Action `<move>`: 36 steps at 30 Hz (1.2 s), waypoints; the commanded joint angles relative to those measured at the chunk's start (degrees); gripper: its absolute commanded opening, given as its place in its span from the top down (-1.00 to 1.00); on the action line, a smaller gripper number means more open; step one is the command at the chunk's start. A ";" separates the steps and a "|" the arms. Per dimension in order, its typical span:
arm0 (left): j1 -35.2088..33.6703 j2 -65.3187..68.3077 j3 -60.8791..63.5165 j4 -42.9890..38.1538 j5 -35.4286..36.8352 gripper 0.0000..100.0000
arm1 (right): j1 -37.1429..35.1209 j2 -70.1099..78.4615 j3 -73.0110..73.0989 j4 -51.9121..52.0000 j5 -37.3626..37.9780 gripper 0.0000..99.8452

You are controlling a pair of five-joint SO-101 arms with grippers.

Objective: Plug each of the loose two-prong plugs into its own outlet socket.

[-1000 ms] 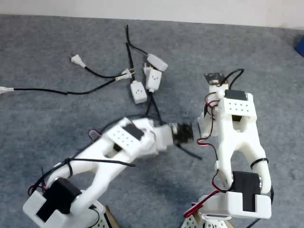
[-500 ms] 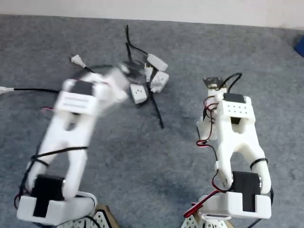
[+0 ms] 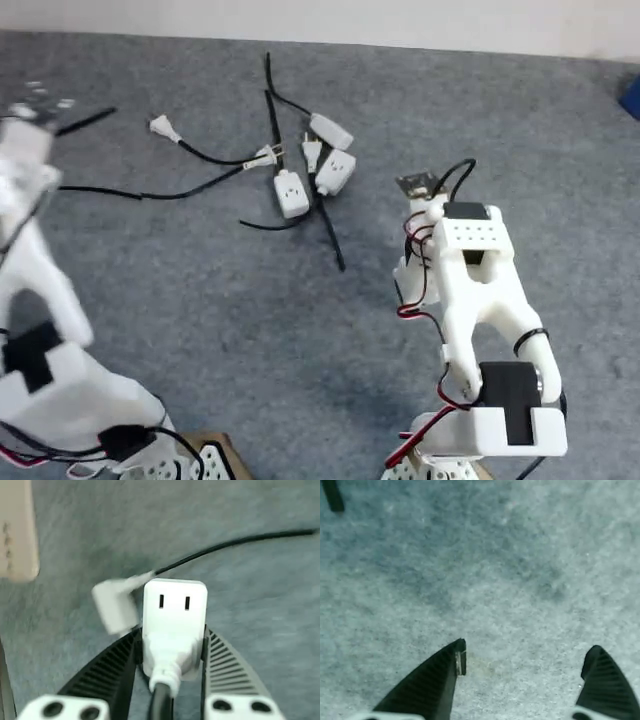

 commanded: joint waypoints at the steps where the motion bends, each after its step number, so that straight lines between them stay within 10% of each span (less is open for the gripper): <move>1: -4.35 4.79 -9.54 -0.88 -0.26 0.94 | -0.84 -2.68 -0.22 -0.75 0.62 0.30; 25: 0.22 13.14 -16.22 10.02 5.45 0.41 | -0.84 -2.51 -0.13 -0.75 0.70 0.30; 36: 30.11 13.14 -18.86 12.48 22.59 0.46 | -0.84 -2.15 -0.13 -0.84 0.70 0.30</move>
